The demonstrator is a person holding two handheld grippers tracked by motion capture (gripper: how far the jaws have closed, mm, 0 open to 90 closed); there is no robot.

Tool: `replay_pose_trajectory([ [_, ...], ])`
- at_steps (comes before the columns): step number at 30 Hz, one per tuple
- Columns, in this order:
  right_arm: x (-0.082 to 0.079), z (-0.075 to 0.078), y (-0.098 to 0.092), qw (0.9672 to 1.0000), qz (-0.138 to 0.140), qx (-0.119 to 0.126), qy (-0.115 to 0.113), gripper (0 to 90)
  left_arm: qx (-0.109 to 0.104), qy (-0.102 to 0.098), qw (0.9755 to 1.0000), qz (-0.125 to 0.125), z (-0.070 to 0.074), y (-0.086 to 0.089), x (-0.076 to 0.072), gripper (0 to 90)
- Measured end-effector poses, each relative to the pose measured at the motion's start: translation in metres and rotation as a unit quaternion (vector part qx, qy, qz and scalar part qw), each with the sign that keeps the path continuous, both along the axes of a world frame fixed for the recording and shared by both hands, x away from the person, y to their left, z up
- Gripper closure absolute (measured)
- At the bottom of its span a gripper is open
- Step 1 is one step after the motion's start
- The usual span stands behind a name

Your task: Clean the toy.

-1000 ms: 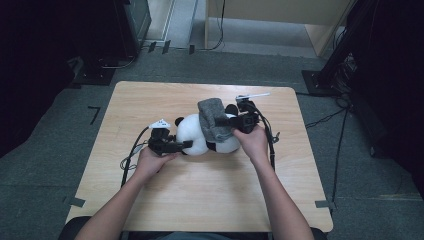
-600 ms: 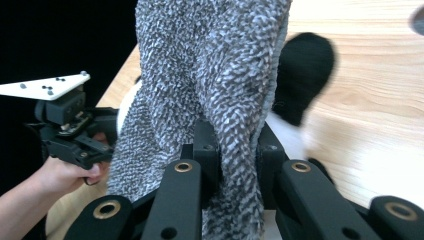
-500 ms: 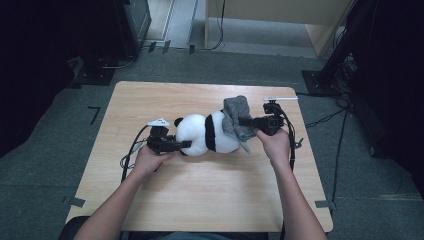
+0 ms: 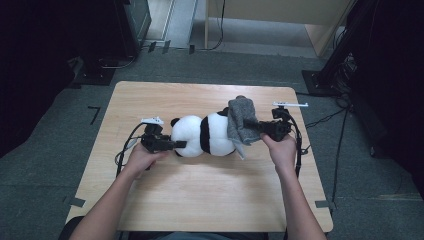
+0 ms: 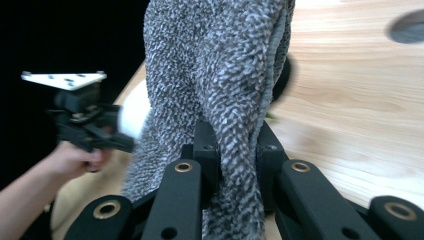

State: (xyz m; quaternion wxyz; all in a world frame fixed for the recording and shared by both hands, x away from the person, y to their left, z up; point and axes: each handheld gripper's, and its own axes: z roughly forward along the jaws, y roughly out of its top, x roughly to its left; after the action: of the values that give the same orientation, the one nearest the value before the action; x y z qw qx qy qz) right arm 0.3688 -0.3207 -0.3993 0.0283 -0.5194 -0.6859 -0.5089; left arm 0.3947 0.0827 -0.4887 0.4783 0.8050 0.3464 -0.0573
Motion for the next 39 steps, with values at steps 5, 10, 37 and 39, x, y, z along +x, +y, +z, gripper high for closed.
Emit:
replay_pose_trajectory([
  [5, 0.001, -0.001, 0.022, 0.9994, 0.018, -0.028, -0.011, 78.6, -0.004, 0.007, 0.9999, 0.013, -0.003, -0.002, 0.0, 37.9],
  [10, 0.012, -0.004, 0.021, 0.9996, 0.005, -0.029, -0.003, 78.6, -0.011, 0.011, 0.9995, 0.026, -0.003, -0.001, 0.002, 26.8],
  [37, 0.052, -0.022, 0.012, 0.9976, -0.044, -0.047, 0.027, 78.7, 0.021, -0.067, 0.9955, 0.064, 0.001, 0.001, -0.017, 25.3],
  [39, 0.054, -0.025, 0.01, 0.9975, -0.049, -0.042, 0.03, 78.8, 0.019, -0.07, 0.9952, 0.066, -0.001, 0.0, -0.017, 25.0],
])
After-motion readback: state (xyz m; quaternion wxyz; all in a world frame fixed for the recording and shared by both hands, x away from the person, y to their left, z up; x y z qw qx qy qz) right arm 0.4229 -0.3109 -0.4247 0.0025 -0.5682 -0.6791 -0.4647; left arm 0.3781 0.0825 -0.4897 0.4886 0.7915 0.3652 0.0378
